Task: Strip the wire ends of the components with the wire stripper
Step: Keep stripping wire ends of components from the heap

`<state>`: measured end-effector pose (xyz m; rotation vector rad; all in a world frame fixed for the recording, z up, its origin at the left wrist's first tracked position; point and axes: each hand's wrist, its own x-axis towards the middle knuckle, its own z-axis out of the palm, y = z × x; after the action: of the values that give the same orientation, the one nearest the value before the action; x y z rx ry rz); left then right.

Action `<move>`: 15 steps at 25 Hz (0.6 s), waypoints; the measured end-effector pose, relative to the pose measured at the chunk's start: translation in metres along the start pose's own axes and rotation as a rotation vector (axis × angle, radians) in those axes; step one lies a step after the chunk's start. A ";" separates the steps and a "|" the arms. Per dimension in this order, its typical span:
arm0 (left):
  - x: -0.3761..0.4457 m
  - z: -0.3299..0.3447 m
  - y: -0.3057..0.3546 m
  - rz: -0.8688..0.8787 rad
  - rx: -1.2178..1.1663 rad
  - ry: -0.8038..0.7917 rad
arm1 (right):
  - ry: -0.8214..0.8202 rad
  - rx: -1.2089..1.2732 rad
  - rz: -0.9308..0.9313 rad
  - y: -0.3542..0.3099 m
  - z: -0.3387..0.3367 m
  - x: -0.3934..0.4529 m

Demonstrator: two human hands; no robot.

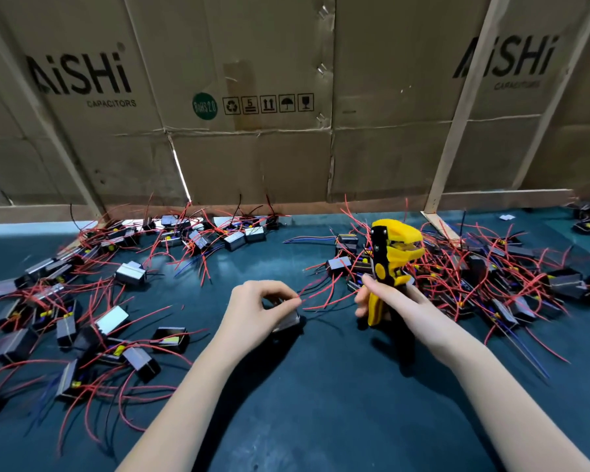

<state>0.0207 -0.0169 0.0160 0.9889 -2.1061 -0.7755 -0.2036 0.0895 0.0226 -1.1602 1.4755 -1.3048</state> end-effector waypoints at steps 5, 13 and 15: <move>0.003 -0.007 0.001 -0.085 -0.414 -0.003 | 0.020 0.130 -0.004 -0.003 0.007 0.000; 0.005 -0.005 0.000 -0.151 -0.437 -0.056 | 0.019 0.153 -0.006 -0.004 0.009 -0.001; 0.006 -0.010 -0.001 -0.169 -0.449 -0.134 | 0.013 0.135 0.002 -0.005 0.009 -0.001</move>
<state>0.0260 -0.0244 0.0225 0.8900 -1.8483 -1.3615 -0.1944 0.0888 0.0267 -1.0644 1.3751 -1.3910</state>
